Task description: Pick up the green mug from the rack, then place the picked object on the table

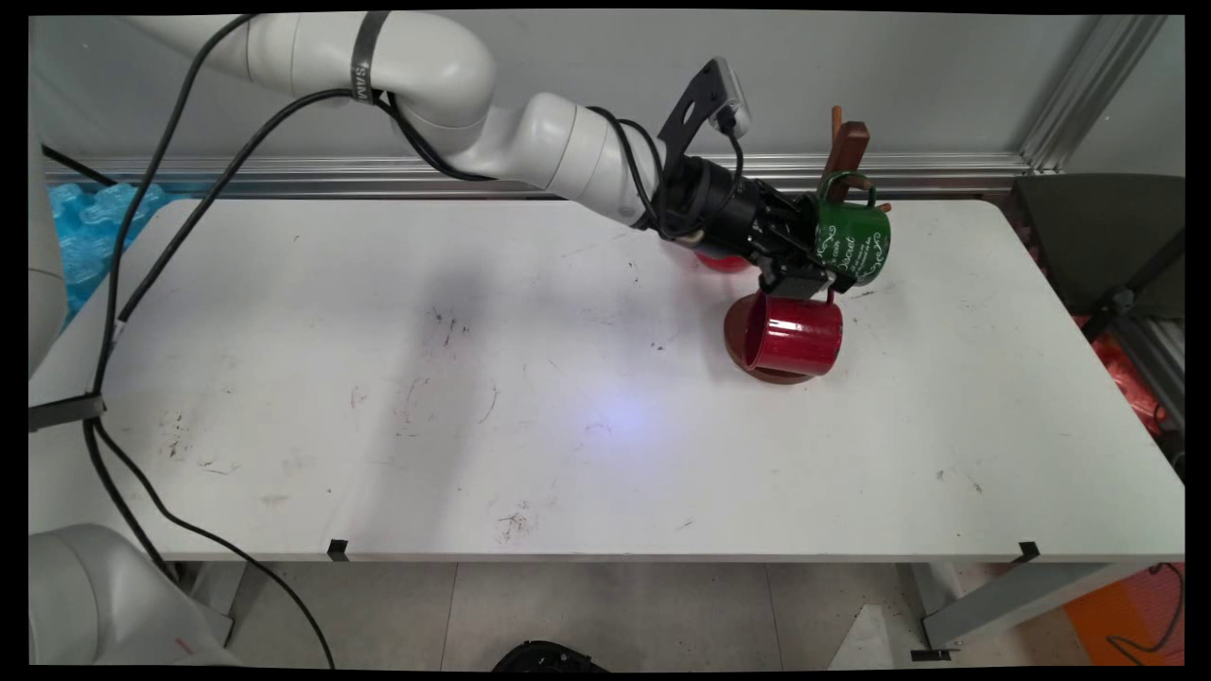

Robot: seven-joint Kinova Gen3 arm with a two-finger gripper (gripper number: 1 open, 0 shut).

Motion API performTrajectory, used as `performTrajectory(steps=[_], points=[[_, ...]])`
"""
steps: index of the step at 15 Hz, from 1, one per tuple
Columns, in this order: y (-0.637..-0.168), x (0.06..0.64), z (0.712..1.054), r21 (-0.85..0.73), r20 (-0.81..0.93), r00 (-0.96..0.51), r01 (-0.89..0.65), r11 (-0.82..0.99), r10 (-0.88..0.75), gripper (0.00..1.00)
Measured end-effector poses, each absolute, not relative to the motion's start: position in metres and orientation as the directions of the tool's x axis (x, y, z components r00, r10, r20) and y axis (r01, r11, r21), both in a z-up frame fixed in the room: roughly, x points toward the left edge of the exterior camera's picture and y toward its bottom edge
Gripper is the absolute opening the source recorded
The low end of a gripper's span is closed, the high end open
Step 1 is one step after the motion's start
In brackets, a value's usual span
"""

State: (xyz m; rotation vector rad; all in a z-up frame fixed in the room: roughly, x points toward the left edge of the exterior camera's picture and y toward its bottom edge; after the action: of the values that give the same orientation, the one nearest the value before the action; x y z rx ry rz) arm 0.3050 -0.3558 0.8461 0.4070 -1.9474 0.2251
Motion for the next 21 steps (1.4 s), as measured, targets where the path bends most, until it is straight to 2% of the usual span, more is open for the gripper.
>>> performTrajectory(steps=[11,21], points=[[-0.353,0.296,0.854,0.045,0.918,-0.351,-0.368,0.929,-0.183,0.00],[-0.332,0.297,0.876,0.079,0.908,-0.358,-0.363,0.928,-0.217,0.00]])
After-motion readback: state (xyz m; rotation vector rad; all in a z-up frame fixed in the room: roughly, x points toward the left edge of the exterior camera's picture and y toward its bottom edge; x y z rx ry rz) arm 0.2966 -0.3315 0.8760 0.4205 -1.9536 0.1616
